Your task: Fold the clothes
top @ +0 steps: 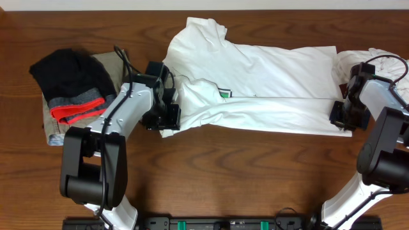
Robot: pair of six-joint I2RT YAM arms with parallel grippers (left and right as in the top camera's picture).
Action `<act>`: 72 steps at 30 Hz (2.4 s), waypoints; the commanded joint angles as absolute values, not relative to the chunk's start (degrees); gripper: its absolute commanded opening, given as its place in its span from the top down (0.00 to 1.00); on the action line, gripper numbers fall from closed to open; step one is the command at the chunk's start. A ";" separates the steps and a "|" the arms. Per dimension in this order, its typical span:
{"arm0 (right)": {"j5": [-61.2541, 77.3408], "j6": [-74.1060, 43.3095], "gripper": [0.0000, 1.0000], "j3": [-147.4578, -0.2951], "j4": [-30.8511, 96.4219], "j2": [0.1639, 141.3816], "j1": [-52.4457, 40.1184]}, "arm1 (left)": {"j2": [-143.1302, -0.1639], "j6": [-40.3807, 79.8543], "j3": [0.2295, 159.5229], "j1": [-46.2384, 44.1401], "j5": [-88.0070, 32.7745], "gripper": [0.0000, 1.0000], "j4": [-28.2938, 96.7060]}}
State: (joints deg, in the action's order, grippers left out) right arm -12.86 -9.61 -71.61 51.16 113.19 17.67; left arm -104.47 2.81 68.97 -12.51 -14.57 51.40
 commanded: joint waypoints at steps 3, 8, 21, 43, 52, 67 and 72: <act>-11.94 -9.15 0.91 -70.41 51.29 113.58 17.96 | -103.74 2.00 68.66 -12.47 -10.90 0.46 51.11; -11.77 -9.15 0.92 -70.41 51.66 113.58 17.96 | -103.85 2.02 68.45 -12.47 -10.92 0.46 50.13; -11.73 -9.15 0.92 -70.41 51.94 113.58 17.93 | -107.92 2.22 68.45 -12.47 -11.09 0.71 49.41; -11.77 -9.15 0.93 -70.41 51.57 113.58 18.00 | -107.79 6.35 71.24 -12.60 15.99 0.83 42.24; -11.77 -9.13 0.93 -70.41 51.53 113.58 18.02 | -106.69 7.27 71.64 -13.26 13.02 0.78 48.62; -11.75 -9.13 0.93 -70.41 51.44 113.58 18.11 | -103.42 11.75 68.47 -13.89 -5.15 0.64 51.64; -11.73 -9.13 0.93 -70.41 51.55 113.58 18.11 | -103.53 12.21 66.78 -13.89 -2.15 0.63 50.28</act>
